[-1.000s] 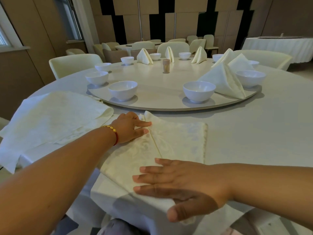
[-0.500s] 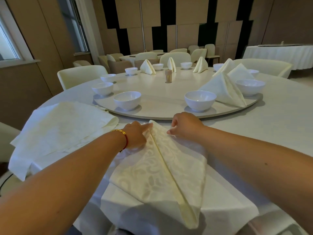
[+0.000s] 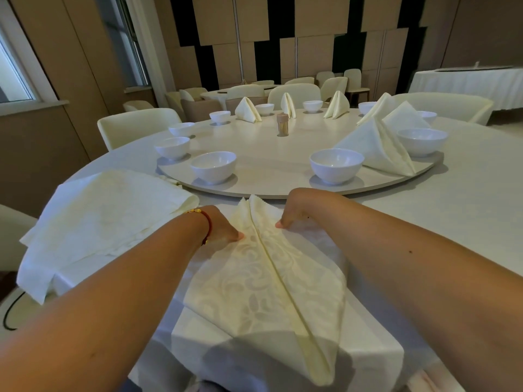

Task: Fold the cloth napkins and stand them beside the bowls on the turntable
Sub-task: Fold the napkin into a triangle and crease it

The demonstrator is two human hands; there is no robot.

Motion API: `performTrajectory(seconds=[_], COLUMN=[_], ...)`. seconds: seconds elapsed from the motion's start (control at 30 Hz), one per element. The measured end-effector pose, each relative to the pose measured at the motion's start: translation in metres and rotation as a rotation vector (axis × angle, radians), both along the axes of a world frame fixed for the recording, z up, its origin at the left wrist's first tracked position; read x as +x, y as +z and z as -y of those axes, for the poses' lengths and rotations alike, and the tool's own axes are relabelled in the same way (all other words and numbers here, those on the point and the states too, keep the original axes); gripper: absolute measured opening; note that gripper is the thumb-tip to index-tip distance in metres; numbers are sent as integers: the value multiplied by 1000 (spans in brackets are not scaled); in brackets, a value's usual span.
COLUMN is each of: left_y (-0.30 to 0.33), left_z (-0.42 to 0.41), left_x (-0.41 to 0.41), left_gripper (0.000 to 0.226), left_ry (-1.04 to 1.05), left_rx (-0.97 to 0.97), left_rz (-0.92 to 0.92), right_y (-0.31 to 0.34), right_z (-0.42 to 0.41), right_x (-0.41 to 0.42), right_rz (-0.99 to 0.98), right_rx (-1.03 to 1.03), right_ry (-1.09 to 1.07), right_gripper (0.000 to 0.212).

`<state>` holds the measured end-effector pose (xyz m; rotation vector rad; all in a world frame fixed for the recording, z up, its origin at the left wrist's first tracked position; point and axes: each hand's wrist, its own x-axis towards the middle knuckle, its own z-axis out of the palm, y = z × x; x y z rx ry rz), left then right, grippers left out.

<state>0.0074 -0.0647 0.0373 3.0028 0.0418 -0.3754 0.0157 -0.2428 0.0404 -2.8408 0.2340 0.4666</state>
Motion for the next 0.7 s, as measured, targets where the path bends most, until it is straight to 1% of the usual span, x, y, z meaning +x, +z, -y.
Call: performTrajectory(seconds=[0.1,0.2,0.27,0.37,0.47,0.5,0.53,0.6,0.63,0.67,0.7], left_y=[-6,-15,-21,-26,-29,-29,-28,-15,0,20,43], left_z=[-1,-3,-4,-5,-6,-6,-5,-4,-2,0,3], left_x=[0,0,0,-2,-8,-10,-11,-11,-11,-9,-9], left_gripper=[46,52,55,43,45,46,46,38,34,36,40], left_ry=[4,9,27,19,13,6,-5,-57,-87,-106,-128], left_rx=[-53,-143,-193,-206,-224,-238,-260,-291,-301,-312,-315], left_rz=[33,119,166,234,329,354,380,461,518,581,654], right_y=[-2,-5,-6,-5,-7,-8,-8,2,14,30,50], right_z=[-2,-5,-7,-6,-2,0,1,8,12,17,21], right_x=[-3,-5,-6,-8,-9,-9,-11,-13,-14,-17,-21], right_rz=[31,107,118,110,131,159,201,344,434,538,637], right_rx=[-12,-1,3,47,80,92,109,177,228,276,321], right_ry=[14,23,22,-1,-14,-18,-23,-41,-51,-53,-54], right_gripper=[51,37,37,41,37,40,44,50,48,41,28])
